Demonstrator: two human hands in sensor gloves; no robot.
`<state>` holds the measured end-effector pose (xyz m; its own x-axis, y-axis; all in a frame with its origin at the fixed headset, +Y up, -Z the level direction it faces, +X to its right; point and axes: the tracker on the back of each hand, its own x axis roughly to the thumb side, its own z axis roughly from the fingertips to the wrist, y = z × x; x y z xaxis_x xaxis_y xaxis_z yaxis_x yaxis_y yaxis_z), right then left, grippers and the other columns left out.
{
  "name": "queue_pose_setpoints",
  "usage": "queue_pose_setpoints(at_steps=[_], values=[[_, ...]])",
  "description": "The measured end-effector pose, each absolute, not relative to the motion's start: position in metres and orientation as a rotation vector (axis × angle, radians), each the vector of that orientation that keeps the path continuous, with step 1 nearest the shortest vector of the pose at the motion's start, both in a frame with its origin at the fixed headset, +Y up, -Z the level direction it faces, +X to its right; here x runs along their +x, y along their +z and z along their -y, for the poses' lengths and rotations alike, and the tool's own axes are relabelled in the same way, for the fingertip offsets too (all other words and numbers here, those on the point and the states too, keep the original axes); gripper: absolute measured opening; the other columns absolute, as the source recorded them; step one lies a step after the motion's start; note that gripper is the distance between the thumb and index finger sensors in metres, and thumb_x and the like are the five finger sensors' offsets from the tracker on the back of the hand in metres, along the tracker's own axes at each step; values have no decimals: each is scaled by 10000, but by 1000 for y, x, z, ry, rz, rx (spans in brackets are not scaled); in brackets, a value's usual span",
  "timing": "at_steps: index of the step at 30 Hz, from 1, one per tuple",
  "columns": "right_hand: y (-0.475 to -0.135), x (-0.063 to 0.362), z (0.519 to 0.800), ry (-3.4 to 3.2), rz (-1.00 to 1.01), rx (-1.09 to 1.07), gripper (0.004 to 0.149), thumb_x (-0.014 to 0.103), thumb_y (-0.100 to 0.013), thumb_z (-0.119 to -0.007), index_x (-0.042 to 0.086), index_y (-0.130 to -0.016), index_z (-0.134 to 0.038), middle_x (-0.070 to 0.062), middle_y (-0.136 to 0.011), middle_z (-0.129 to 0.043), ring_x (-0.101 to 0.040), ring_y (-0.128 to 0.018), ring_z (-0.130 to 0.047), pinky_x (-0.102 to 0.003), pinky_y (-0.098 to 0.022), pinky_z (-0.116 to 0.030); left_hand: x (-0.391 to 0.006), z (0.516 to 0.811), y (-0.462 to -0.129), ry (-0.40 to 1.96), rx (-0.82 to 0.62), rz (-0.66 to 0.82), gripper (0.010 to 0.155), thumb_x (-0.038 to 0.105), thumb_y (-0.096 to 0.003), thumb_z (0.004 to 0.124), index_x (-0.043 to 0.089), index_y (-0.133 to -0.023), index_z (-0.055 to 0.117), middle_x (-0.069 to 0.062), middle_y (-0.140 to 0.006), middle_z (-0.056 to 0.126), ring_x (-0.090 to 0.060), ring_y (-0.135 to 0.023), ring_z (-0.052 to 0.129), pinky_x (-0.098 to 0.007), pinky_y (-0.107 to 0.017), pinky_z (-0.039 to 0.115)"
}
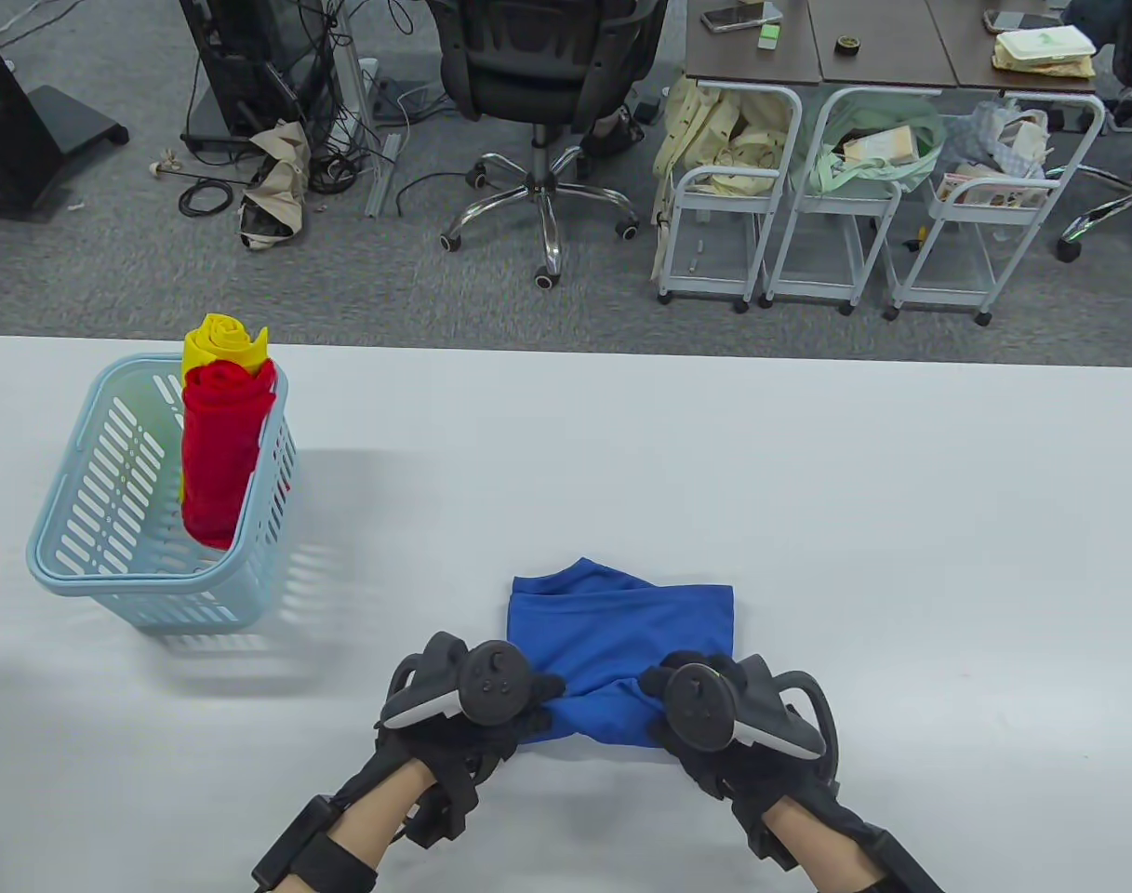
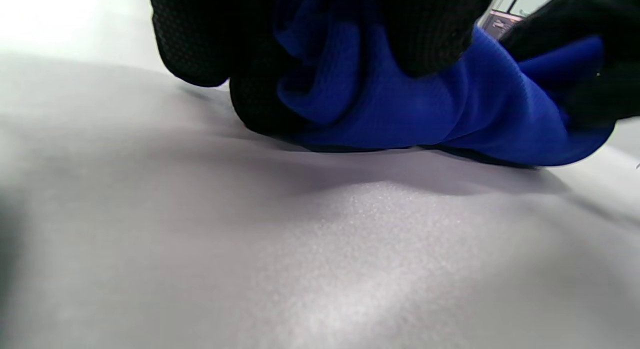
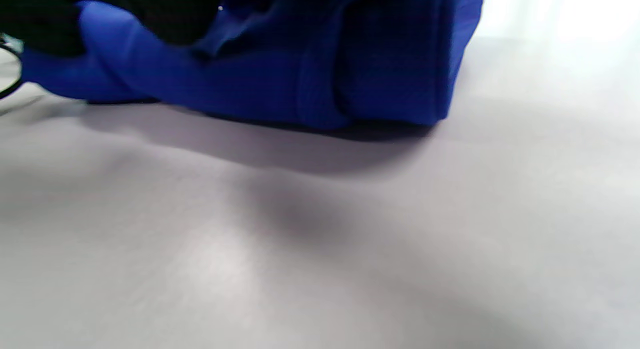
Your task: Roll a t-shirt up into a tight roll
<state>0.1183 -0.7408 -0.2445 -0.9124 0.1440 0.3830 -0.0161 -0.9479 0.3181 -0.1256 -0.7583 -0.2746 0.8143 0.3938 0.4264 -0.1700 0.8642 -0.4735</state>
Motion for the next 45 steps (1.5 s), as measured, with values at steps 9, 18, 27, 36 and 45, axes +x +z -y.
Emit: queue_pose_setpoints(at_steps=[9, 18, 27, 36, 45], values=[[-251, 115, 754, 3008, -574, 597, 578, 378, -577, -639, 248, -1086, -397, -85, -1077, -536, -319, -937, -631, -522, -702, -542, -117, 756, -263, 155, -344, 575, 562, 515, -561, 609, 409, -1108, 537, -29, -961, 861, -251, -777, 913, -526, -707, 696], [-264, 143, 757, 2627, -809, 538, 567, 399, -567, -569, 174, -1074, -451, -109, -954, -678, -245, -689, -820, -444, -537, -702, -92, 754, -243, -158, -202, 640, 703, 564, -506, 710, 306, -1125, 498, -79, -1149, 554, -302, -989, 660, -551, -763, 595], [-253, 132, 742, 3005, -521, 513, 663, 449, -566, -716, 285, -1101, -360, -109, -1121, -373, -339, -994, -546, -508, -691, -534, -107, 755, -260, 182, -382, 604, 540, 452, -542, 704, 225, -1032, 716, -20, -870, 941, -203, -689, 981, -458, -618, 809], [-247, 113, 758, 3070, -607, 635, 748, 489, -543, -705, 303, -1120, -268, -94, -1149, -335, -367, -1033, -478, -541, -718, -483, -124, 760, -273, 375, -460, 525, 563, 455, -573, 613, 296, -1112, 577, -16, -808, 984, -199, -619, 1006, -451, -581, 823], [-258, 129, 752, 2888, -682, 585, 579, 413, -558, -644, 282, -1087, -450, -87, -1007, -618, -303, -815, -732, -491, -628, -619, -101, 754, -248, 17, -285, 635, 686, 624, -516, 623, 359, -1138, 507, -100, -1130, 649, -323, -960, 739, -544, -729, 650]])
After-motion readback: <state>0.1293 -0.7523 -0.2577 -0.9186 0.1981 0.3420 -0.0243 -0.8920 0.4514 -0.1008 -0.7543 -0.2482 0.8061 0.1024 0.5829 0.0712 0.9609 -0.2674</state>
